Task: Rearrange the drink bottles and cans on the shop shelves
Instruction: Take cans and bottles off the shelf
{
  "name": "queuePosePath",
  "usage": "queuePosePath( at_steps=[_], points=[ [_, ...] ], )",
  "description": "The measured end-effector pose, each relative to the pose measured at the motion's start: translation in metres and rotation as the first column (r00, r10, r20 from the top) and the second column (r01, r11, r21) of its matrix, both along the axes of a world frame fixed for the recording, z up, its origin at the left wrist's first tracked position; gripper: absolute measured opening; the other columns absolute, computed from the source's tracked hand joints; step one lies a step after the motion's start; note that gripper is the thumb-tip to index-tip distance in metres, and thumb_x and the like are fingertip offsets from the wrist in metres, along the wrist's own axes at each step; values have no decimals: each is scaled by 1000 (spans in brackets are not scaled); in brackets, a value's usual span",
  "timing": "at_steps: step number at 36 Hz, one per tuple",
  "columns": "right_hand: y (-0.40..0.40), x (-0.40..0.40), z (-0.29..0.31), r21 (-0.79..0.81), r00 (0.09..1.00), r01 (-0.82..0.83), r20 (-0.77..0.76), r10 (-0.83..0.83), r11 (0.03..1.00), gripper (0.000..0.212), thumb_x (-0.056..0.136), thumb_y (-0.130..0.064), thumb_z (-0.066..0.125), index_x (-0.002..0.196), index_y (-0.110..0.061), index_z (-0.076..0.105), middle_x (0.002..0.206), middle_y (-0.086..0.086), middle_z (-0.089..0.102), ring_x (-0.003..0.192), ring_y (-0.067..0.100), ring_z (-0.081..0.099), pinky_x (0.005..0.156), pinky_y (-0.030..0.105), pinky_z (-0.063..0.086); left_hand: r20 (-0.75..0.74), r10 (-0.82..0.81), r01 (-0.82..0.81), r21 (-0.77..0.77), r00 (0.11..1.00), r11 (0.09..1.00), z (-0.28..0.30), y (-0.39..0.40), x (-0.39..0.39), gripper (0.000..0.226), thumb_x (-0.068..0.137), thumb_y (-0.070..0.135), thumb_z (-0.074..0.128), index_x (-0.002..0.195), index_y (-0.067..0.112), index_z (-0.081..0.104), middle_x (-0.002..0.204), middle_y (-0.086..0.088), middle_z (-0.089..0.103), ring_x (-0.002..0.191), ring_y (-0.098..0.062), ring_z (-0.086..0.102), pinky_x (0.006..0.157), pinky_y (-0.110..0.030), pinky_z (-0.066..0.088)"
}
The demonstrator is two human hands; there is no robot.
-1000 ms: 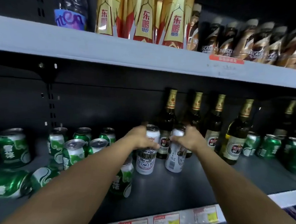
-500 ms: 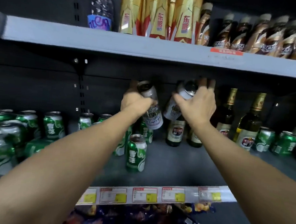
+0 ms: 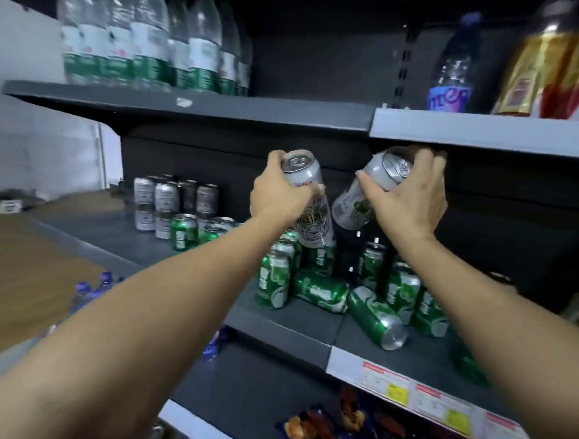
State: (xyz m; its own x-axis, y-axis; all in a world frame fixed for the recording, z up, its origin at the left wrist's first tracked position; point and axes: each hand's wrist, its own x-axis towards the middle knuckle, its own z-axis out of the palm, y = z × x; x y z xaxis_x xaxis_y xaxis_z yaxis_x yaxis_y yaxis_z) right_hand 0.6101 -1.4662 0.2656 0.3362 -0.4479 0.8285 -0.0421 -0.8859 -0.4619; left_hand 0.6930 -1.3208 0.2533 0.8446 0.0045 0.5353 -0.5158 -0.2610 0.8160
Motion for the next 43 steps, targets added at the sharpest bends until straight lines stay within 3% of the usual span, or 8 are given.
queuePosePath(
  at_steps=[5, 11, 18, 22, 32, 35, 39, 43],
  points=[
    [68, 63, 0, 334, 977, -122, 206, 54, 935, 74, 73, -57, 71, 118, -6, 43, 127, 10, 44, 108, 30, 54, 75, 32, 37, 4, 93, -93, 14, 996, 996, -5, 102, 50, 61, 66, 33, 81, 118, 28, 48, 107, 3, 62, 99, -24, 62, 88, -39, 52],
    [133, 119, -18, 138, 978, -133, 179, 107, 981, 64, 71, -45, 77, 116, -9, 47, 122, 8, 44, 104, 27, 55, 74, 31, 39, -7, 192, -192, -8, 981, 981, -12, 199, 107, 67, 68, 32, 81, 124, 25, 47, 115, 2, 60, 103, -23, 58, 85, -28, 43],
    [190, 181, -20, 28, 983, -158, 94, 155, 987, 73, 77, -43, 73, 135, -10, 42, 127, 10, 39, 111, 24, 50, 81, 31, 43, -24, 243, -244, -32, 970, 969, -18, 253, 175, 67, 69, 30, 80, 126, 26, 44, 117, 0, 60, 106, -26, 57, 87, -31, 41],
    [203, 216, -18, -20, 980, -186, 65, 187, 982, 65, 78, -43, 74, 128, -9, 51, 122, 13, 41, 108, 28, 52, 84, 34, 45, -18, 232, -232, 12, 973, 973, -28, 265, 217, 69, 69, 31, 81, 127, 25, 44, 120, -2, 61, 107, -28, 58, 86, -33, 43],
    [189, 313, -11, 188, 980, -188, -32, 198, 964, 66, 73, -49, 76, 127, -19, 53, 136, 9, 39, 112, 31, 55, 87, 30, 46, -86, 37, -11, 286, 996, 958, -34, 259, 306, 60, 68, 28, 81, 118, 22, 48, 103, 1, 60, 90, -22, 57, 73, -29, 44],
    [183, 338, -13, 259, 977, -163, -92, 193, 952, 65, 70, -52, 75, 123, -20, 55, 129, 7, 54, 113, 28, 56, 90, 32, 48, -132, -18, 66, 371, 991, 926, -39, 254, 328, 59, 67, 24, 83, 114, 18, 48, 98, -1, 60, 90, -23, 58, 74, -30, 47],
    [181, 357, -18, 274, 972, -94, -184, 148, 957, 58, 75, -53, 72, 118, -18, 56, 119, 3, 65, 110, 27, 61, 83, 31, 47, -233, -92, 199, 491, 968, 848, -49, 250, 352, 66, 63, 23, 85, 114, 14, 44, 100, -8, 64, 93, -28, 61, 82, -39, 52],
    [189, 374, -21, 236, 935, -9, -342, 91, 972, 59, 76, -59, 69, 119, -22, 53, 123, 1, 62, 113, 27, 59, 86, 33, 47, -291, -140, 300, 631, 947, 715, -55, 249, 367, 79, 65, 26, 84, 129, 15, 38, 105, -8, 58, 90, -27, 61, 67, -29, 47]
  ],
)
